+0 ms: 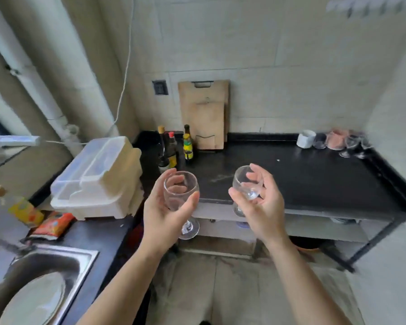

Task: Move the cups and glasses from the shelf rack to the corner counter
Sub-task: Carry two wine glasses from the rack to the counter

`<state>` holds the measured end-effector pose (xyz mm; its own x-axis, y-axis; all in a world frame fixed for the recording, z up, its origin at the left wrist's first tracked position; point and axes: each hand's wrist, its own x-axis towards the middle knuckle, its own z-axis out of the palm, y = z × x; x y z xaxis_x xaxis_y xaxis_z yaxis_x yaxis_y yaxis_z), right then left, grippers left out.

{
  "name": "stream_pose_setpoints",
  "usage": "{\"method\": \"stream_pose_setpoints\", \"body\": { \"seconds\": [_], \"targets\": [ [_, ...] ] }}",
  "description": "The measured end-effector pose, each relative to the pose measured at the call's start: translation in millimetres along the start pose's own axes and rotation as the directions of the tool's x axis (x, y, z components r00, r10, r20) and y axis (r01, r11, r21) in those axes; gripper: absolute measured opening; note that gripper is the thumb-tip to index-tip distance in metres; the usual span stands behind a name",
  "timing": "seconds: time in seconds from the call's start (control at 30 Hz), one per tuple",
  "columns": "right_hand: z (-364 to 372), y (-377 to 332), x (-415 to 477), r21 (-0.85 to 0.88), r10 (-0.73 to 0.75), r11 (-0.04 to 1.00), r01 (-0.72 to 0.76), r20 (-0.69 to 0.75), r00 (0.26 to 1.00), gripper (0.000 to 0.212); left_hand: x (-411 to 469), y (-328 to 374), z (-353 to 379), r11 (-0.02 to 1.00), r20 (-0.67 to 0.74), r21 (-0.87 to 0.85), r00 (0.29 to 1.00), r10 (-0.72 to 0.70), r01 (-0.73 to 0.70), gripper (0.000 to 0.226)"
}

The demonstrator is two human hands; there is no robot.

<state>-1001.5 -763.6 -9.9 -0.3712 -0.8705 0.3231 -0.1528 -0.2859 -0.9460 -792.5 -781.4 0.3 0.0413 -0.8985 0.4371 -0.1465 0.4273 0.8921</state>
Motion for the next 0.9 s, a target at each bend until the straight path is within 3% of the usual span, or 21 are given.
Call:
{"method": "stream_pose_setpoints", "body": {
  "seconds": [0.33,0.57,0.73,0.9],
  "targets": [
    [-108.0,57.5,162.8,-0.211,0.029,0.974,-0.087,-0.264,0.964,0.065,166.3,-55.7,213.1,0.977,0.332,-0.202,0.943,0.006,0.064,0.066],
    [-215.4,78.3,208.3,-0.227,0.045,0.951,-0.209,-0.569,0.821,0.062,211.5,-56.7,365.1,0.951,0.571,-0.281,0.819,0.059,0.127,0.062],
    [-285.3,116.3,243.6,-0.202,0.058,0.948,-0.248,-0.653,0.755,0.056,220.9,-74.1,458.6,0.961,0.644,-0.236,0.764,0.044,0.143,0.065],
    [-353.7,179.0,311.9,-0.195,0.111,0.940,-0.281,-0.601,0.791,0.063,236.1,-102.3,552.1,0.973,0.599,-0.154,0.800,-0.044,0.169,0.066]
  ]
}}
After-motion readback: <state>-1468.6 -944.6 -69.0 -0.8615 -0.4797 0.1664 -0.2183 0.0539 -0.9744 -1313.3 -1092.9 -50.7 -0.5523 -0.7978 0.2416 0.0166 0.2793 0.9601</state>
